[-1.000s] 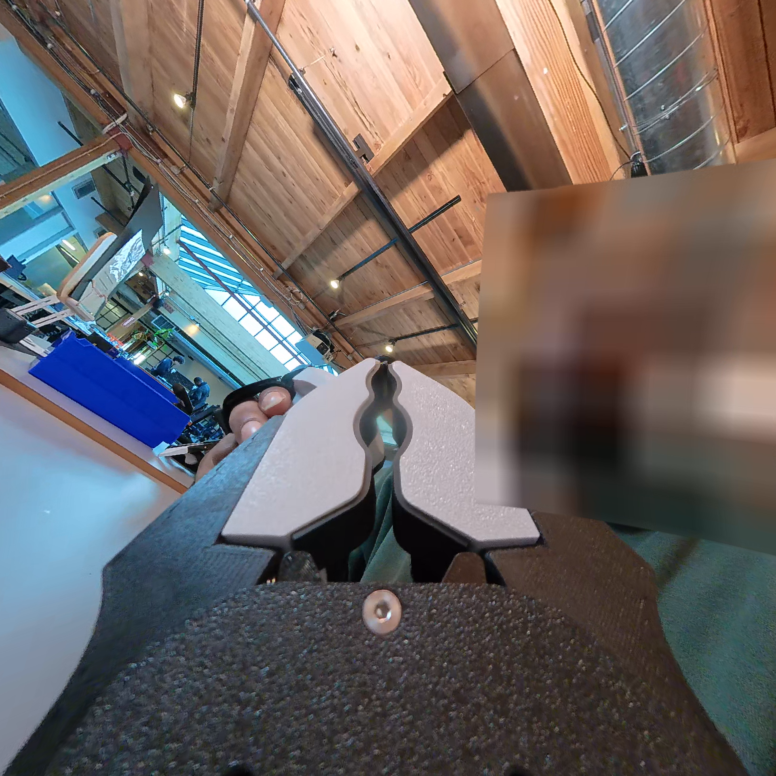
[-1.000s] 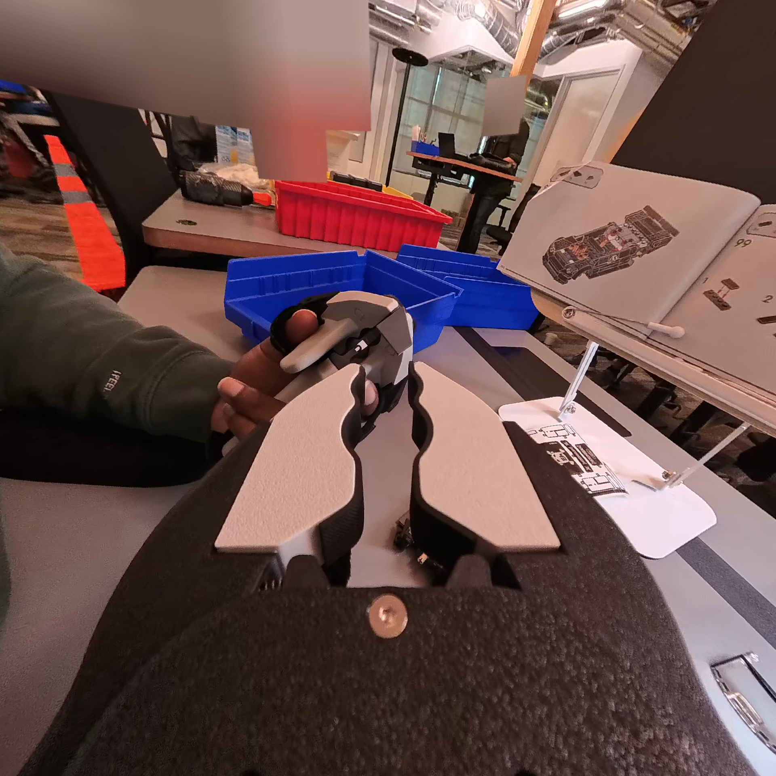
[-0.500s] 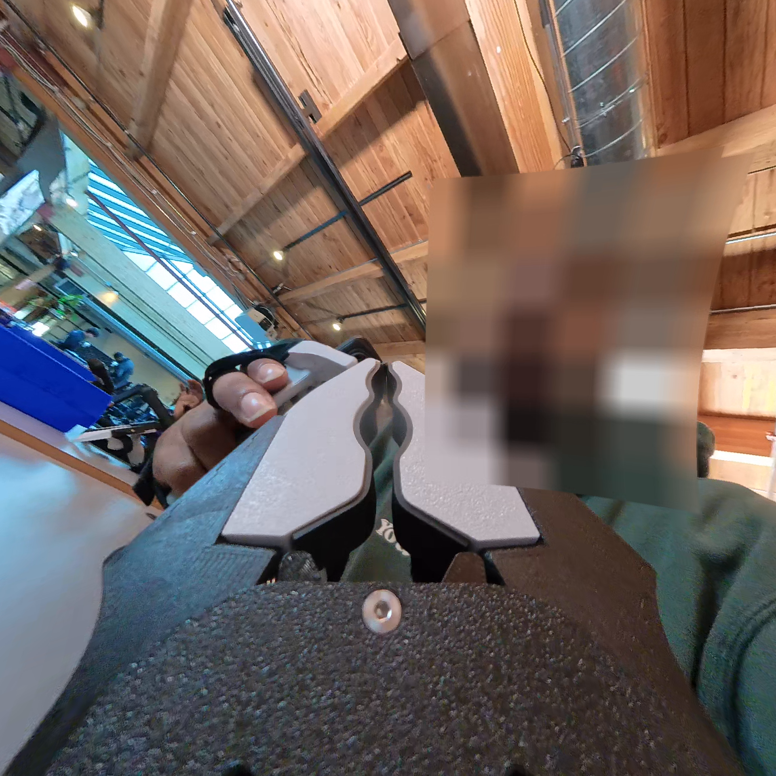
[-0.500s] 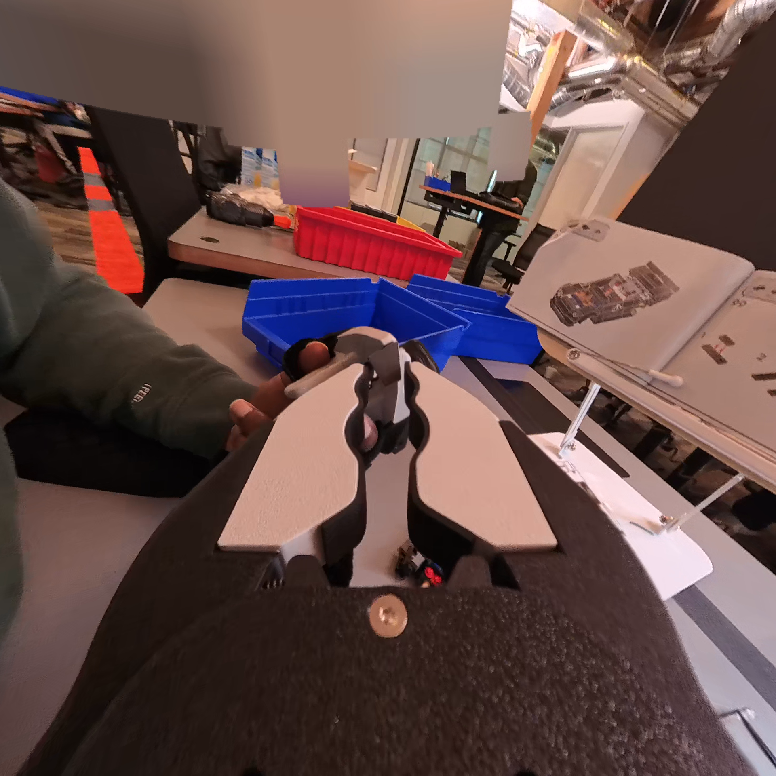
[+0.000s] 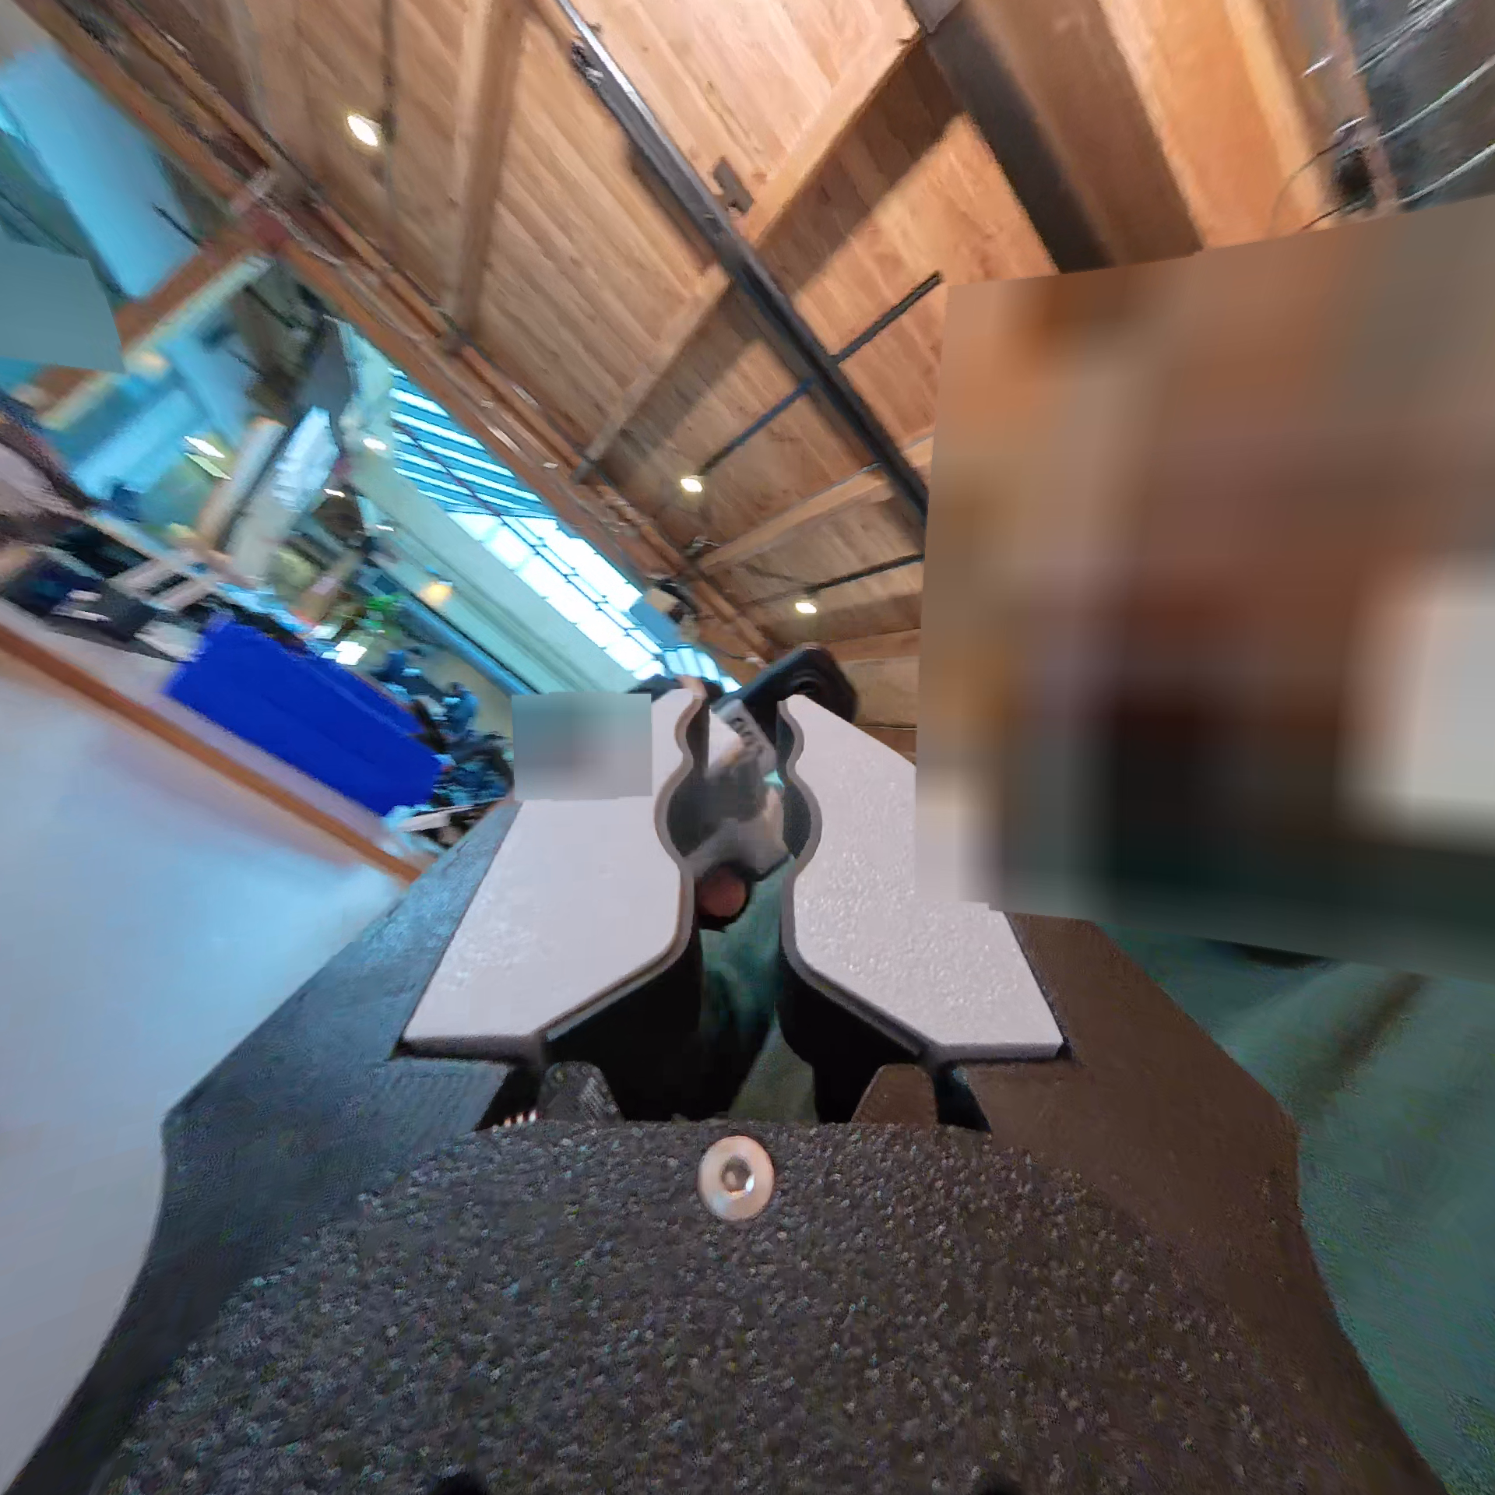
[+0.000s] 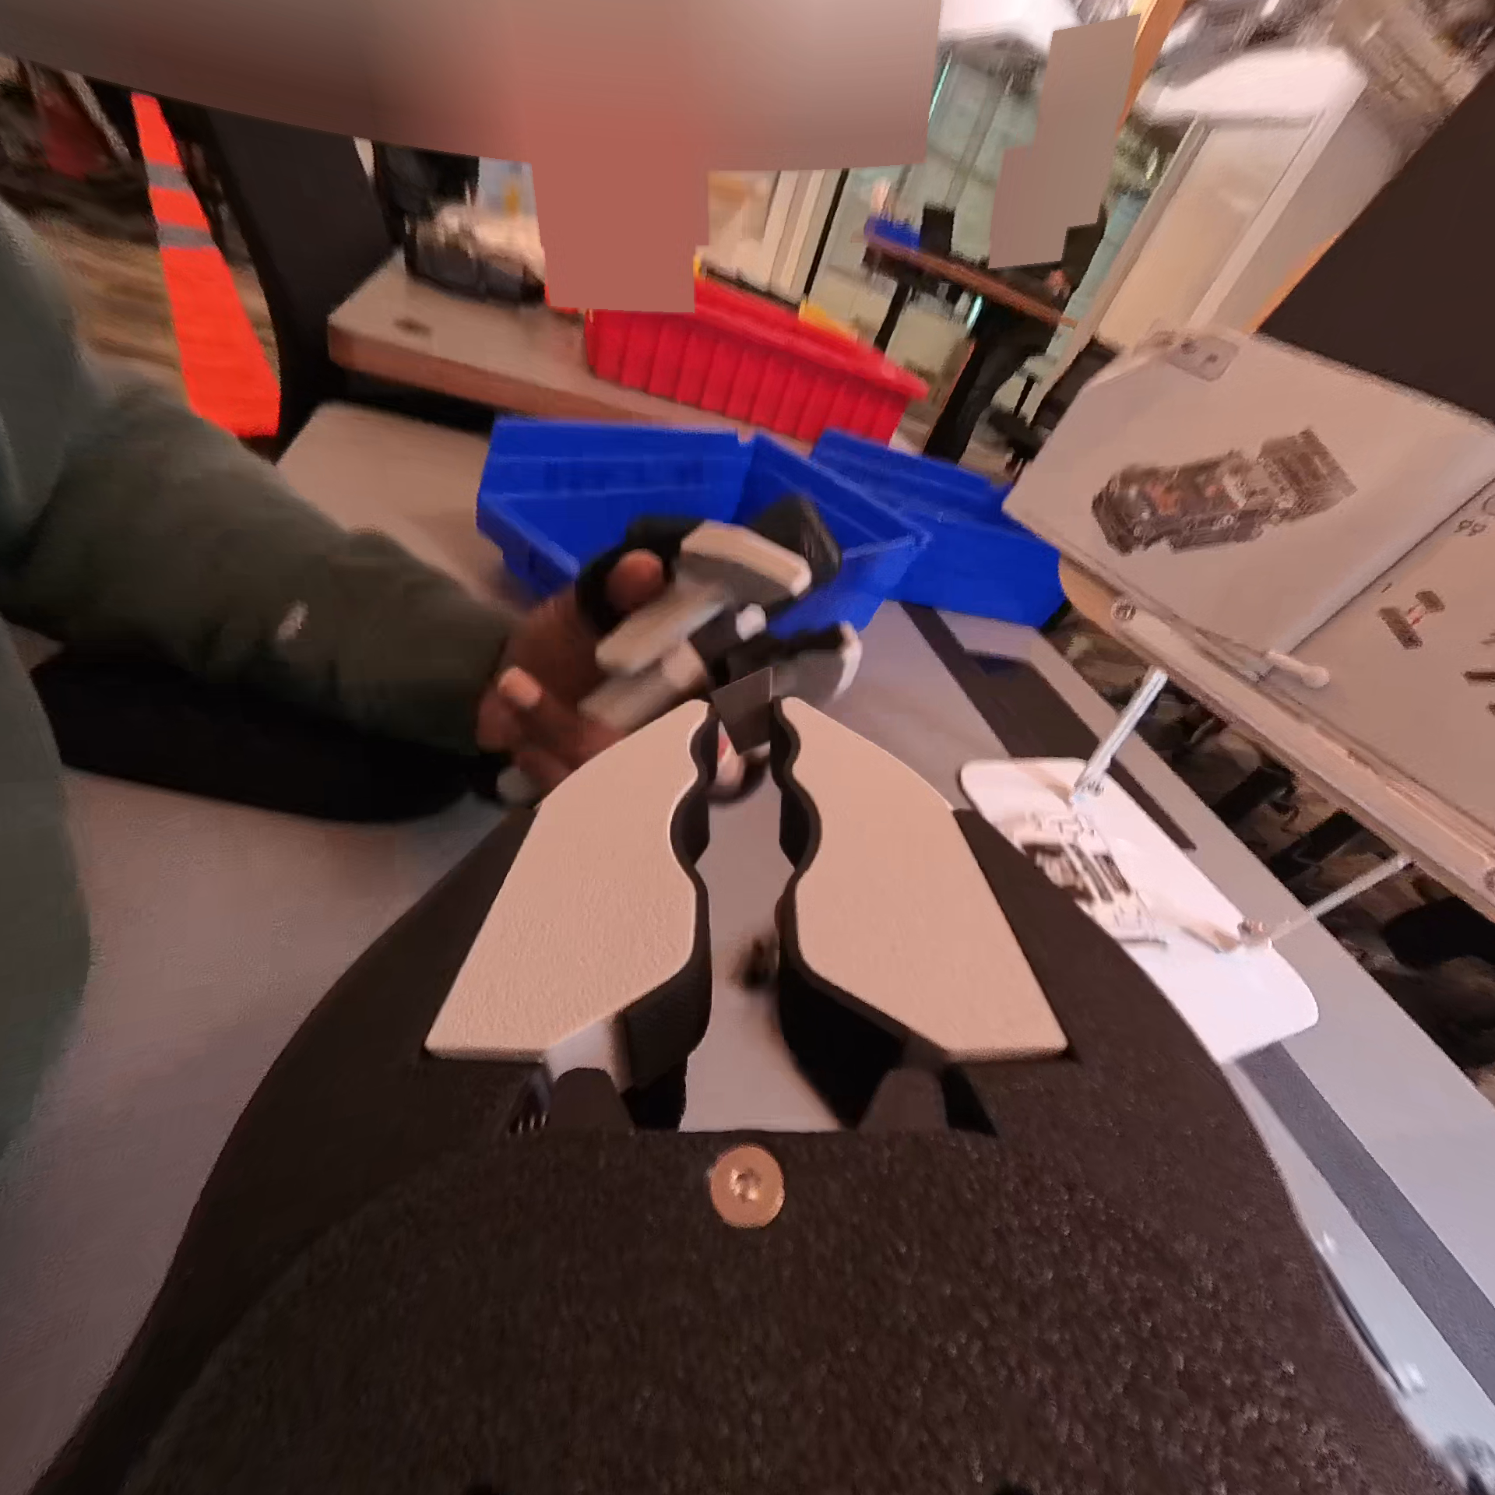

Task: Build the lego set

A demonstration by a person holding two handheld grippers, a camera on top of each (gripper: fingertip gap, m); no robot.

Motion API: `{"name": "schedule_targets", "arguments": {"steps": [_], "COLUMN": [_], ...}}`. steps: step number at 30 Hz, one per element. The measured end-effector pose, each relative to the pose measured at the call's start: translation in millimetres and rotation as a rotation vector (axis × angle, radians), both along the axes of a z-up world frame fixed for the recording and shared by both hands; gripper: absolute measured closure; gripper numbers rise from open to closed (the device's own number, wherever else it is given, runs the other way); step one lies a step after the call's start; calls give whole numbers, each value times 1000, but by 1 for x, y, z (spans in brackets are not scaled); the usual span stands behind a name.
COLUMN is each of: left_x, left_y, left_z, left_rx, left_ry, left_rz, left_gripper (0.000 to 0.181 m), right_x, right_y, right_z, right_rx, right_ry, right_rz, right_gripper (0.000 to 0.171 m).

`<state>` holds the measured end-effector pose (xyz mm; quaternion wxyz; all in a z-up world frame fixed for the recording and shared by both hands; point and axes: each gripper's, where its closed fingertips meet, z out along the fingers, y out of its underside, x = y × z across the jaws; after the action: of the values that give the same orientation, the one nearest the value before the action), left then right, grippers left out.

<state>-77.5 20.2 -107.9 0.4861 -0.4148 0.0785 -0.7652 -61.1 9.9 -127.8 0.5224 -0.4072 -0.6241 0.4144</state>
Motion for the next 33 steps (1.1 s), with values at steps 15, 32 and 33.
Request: {"name": "schedule_targets", "arguments": {"steps": [15, 32, 33], "left_x": [-16, -14, -14], "left_y": [42, 46, 46], "left_z": [-64, -85, -85], "left_rx": [84, 95, 97], "left_ry": [1018, 1133, 1137], "left_rz": [680, 677, 679], "left_gripper": [176, 178, 179], "right_x": [29, 31, 31], "right_y": [36, 15, 15], "right_z": [-152, -167, -168], "right_rx": [-113, -31, -27], "right_ry": [-718, -794, -794], "right_rz": [-142, -57, -54], "right_gripper": [159, 155, 154]}}
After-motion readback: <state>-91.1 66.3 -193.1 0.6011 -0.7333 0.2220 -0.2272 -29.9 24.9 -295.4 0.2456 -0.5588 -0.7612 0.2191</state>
